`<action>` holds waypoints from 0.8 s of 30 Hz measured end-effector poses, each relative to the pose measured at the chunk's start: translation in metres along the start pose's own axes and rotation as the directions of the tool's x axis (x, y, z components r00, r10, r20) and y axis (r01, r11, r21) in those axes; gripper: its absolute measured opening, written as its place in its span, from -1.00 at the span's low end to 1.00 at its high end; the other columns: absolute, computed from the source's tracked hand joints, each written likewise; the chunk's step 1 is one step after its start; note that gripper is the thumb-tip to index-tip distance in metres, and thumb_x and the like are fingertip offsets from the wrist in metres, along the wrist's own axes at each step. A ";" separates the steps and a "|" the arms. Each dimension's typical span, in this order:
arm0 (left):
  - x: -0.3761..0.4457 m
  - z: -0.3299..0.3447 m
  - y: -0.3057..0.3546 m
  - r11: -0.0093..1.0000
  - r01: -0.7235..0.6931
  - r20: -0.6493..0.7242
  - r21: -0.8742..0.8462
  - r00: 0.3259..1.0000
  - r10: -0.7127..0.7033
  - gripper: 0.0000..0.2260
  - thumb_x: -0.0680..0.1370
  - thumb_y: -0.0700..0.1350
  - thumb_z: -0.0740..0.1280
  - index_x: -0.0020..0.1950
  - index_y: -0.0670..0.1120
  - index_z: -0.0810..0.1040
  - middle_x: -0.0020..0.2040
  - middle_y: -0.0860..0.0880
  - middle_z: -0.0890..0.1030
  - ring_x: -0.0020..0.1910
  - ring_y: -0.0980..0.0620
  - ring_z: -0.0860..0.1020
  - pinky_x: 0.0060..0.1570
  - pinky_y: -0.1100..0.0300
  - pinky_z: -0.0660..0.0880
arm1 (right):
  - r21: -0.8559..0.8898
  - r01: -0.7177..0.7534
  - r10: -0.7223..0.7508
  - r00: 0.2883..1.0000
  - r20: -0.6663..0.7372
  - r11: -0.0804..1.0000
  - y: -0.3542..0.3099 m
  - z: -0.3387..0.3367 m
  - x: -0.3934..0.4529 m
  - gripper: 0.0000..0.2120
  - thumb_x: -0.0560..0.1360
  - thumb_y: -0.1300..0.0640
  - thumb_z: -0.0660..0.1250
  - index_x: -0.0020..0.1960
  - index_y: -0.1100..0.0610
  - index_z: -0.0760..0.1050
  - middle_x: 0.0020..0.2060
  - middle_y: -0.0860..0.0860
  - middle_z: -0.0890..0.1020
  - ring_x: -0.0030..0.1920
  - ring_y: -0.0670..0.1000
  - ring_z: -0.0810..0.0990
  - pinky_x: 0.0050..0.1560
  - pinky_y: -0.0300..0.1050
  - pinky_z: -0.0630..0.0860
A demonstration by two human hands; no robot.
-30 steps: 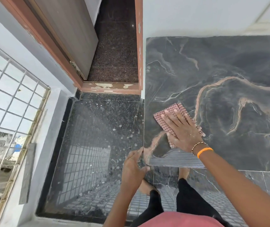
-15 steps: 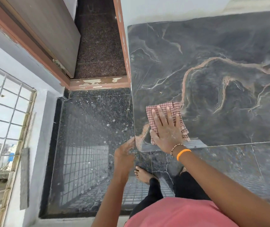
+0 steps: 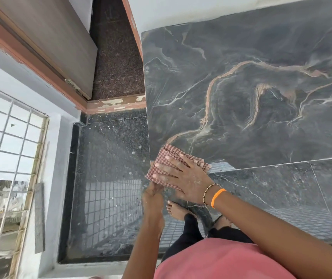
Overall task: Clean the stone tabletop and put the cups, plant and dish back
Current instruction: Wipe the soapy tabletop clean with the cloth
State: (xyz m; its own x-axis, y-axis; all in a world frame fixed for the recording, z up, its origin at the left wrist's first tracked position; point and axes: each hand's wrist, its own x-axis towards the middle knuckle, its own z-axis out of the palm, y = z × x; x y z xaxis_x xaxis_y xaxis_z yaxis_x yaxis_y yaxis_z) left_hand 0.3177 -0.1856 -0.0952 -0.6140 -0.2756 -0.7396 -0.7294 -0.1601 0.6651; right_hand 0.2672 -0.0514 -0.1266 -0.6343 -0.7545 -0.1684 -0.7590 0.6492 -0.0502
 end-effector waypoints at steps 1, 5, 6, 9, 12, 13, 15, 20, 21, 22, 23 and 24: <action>-0.003 0.003 0.001 1.000 0.007 -0.007 0.012 1.000 -0.007 -0.43 0.48 -0.50 0.06 0.36 -0.03 0.42 0.28 0.04 0.52 0.24 0.07 0.48 0.22 0.10 0.41 | -0.022 -0.014 0.014 1.000 0.004 1.000 0.006 0.000 -0.009 -0.24 0.38 -0.12 0.27 0.51 -0.11 0.05 0.52 -0.03 0.17 0.49 0.16 0.19 0.41 0.26 0.18; -0.013 0.018 -0.003 0.999 -0.012 0.001 0.046 1.000 0.012 -0.56 0.56 -0.36 0.14 0.39 -0.02 0.35 0.32 0.12 0.39 0.01 0.28 0.45 0.01 0.28 0.36 | -0.092 -0.115 0.115 0.993 -0.009 0.989 0.032 -0.001 -0.049 -0.16 0.25 -0.05 0.41 0.48 -0.10 0.19 0.46 -0.03 0.31 0.43 0.15 0.33 0.34 0.23 0.31; -0.014 0.022 -0.005 0.999 -0.019 0.002 0.049 1.000 0.019 -0.56 0.56 -0.34 0.15 0.40 -0.03 0.34 0.29 0.16 0.40 -0.17 0.39 0.46 -0.15 0.38 0.40 | -0.101 -0.140 0.139 0.990 -0.017 0.985 0.040 0.001 -0.059 -0.15 0.23 -0.02 0.44 0.47 -0.09 0.21 0.46 -0.03 0.33 0.42 0.16 0.34 0.34 0.22 0.31; -0.020 0.038 -0.010 0.996 -0.004 0.025 0.086 1.000 0.002 -0.53 0.56 -0.34 0.17 0.45 -0.07 0.27 0.21 0.26 0.43 -0.40 0.40 0.43 -0.33 0.57 0.35 | -0.122 -0.215 0.214 0.977 -0.017 0.969 0.062 0.005 -0.093 -0.13 0.24 0.01 0.48 0.48 -0.06 0.20 0.47 0.00 0.31 0.43 0.18 0.32 0.34 0.22 0.32; -0.033 0.056 -0.011 0.988 -0.009 0.085 0.154 0.996 -0.004 -0.48 0.55 -0.34 0.17 0.49 -0.06 0.19 0.39 0.09 0.41 -0.26 0.29 0.42 -0.28 0.52 0.36 | -0.111 -0.292 0.291 0.956 -0.028 0.950 0.078 0.009 -0.121 -0.13 0.23 0.05 0.51 0.47 -0.04 0.22 0.46 0.01 0.32 0.43 0.20 0.32 0.33 0.24 0.36; -0.037 0.061 -0.011 0.984 -0.017 0.110 0.177 0.994 -0.002 -0.48 0.55 -0.35 0.17 0.49 -0.06 0.17 0.40 0.06 0.40 -0.18 0.28 0.44 -0.25 0.53 0.37 | -0.111 -0.318 0.317 0.948 -0.030 0.941 0.083 0.010 -0.130 -0.13 0.22 0.07 0.51 0.47 -0.03 0.24 0.45 0.02 0.33 0.42 0.20 0.33 0.32 0.24 0.36; -0.044 0.069 -0.012 0.976 -0.024 0.156 0.215 0.988 -0.011 -0.47 0.56 -0.35 0.16 0.49 -0.07 0.15 0.40 0.05 0.41 -0.07 0.24 0.47 -0.16 0.53 0.37 | -0.109 -0.367 0.365 0.930 -0.043 0.924 0.093 0.014 -0.148 -0.13 0.19 0.10 0.53 0.45 -0.02 0.28 0.44 0.03 0.36 0.40 0.21 0.36 0.30 0.24 0.37; -0.059 0.092 -0.015 0.944 -0.071 0.282 0.323 0.959 -0.024 -0.50 0.58 -0.30 0.15 0.51 -0.08 0.13 0.41 0.08 0.38 0.35 0.06 0.34 0.37 0.09 0.18 | -0.082 -0.498 0.495 0.867 -0.061 0.863 0.122 0.026 -0.198 -0.12 0.17 0.17 0.54 0.44 0.03 0.30 0.42 0.06 0.38 0.39 0.24 0.37 0.29 0.26 0.36; -0.060 0.095 -0.016 0.938 -0.081 0.294 0.337 0.955 -0.023 -0.49 0.59 -0.29 0.15 0.51 -0.07 0.12 0.41 0.08 0.38 0.30 0.06 0.38 0.35 0.12 0.24 | -0.067 -0.520 0.517 0.854 -0.059 0.851 0.127 0.027 -0.205 -0.12 0.17 0.20 0.53 0.44 0.03 0.29 0.43 0.06 0.37 0.40 0.23 0.36 0.30 0.25 0.35; -0.062 0.100 -0.016 0.932 -0.086 0.308 0.351 0.951 -0.028 -0.49 0.59 -0.28 0.16 0.51 -0.06 0.12 0.40 0.08 0.39 0.21 0.09 0.44 0.28 0.21 0.32 | -0.055 -0.543 0.540 0.839 -0.061 0.838 0.133 0.029 -0.214 -0.12 0.18 0.21 0.52 0.45 0.03 0.28 0.43 0.05 0.36 0.40 0.23 0.36 0.31 0.25 0.34; -0.064 0.107 -0.017 0.926 -0.091 0.321 0.367 0.946 -0.034 -0.49 0.59 -0.28 0.17 0.51 -0.05 0.13 0.39 0.09 0.40 0.14 0.12 0.46 0.22 0.27 0.35 | -0.045 -0.566 0.564 0.824 -0.055 0.823 0.139 0.029 -0.223 -0.13 0.20 0.22 0.51 0.45 0.02 0.28 0.44 0.05 0.35 0.41 0.22 0.34 0.32 0.25 0.32; -0.065 0.113 -0.018 0.919 -0.096 0.337 0.383 0.941 -0.042 -0.49 0.59 -0.27 0.17 0.51 -0.05 0.13 0.39 0.10 0.41 0.16 0.13 0.44 0.24 0.26 0.31 | -0.035 -0.589 0.587 0.808 -0.051 0.807 0.144 0.030 -0.232 -0.14 0.22 0.23 0.50 0.46 0.02 0.26 0.45 0.04 0.33 0.43 0.22 0.32 0.34 0.25 0.29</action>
State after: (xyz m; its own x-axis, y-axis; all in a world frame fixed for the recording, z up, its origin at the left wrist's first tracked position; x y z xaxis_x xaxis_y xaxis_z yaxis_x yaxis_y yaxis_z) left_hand 0.3362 -0.0573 -0.0706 -0.6486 0.0665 -0.7582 -0.7266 0.2424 0.6428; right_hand 0.3097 0.2197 -0.1246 -0.9656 -0.2330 -0.1152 -0.2440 0.9653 0.0927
